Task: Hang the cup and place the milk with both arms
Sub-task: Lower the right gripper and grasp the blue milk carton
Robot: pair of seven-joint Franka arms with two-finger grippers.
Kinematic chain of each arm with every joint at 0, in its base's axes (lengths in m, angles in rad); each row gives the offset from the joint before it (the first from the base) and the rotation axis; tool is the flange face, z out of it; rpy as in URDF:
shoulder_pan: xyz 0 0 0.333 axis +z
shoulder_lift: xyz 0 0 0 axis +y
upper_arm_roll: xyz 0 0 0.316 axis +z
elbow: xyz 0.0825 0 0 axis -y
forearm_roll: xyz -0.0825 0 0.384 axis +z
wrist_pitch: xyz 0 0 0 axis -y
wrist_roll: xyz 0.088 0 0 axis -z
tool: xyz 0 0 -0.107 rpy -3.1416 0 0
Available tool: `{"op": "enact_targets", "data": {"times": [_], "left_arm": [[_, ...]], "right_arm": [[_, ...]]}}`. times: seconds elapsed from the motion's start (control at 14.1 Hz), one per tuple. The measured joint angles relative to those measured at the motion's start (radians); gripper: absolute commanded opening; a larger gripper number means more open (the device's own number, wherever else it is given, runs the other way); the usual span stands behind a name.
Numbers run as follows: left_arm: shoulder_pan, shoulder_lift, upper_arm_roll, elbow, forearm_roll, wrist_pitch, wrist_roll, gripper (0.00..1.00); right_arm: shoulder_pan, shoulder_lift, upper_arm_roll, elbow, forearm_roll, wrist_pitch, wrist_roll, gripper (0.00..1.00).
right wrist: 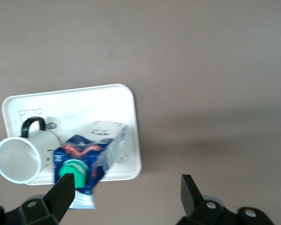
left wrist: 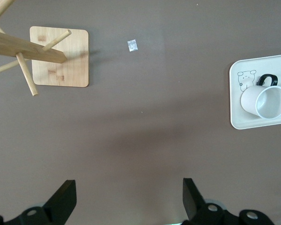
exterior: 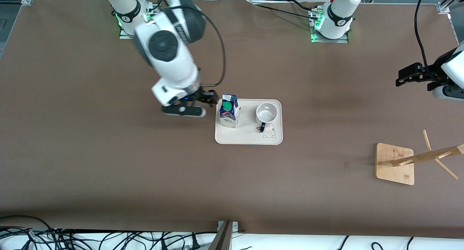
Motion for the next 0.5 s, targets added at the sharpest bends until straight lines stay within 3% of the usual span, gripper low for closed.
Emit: {"op": "enact_targets", "data": {"times": [0.43,0.5], "left_arm": [[0.0,0.0,0.002,0.0,0.0,0.0,0.0,1.0],[0.0,0.0,0.002,0.0,0.0,0.0,0.0,1.0]], "right_arm": [[0.086,0.085,0.0,0.005,0.0,0.095,0.148,1.0],[0.095,0.1,0.0,0.005,0.0,0.111,0.159,0.95]]}}
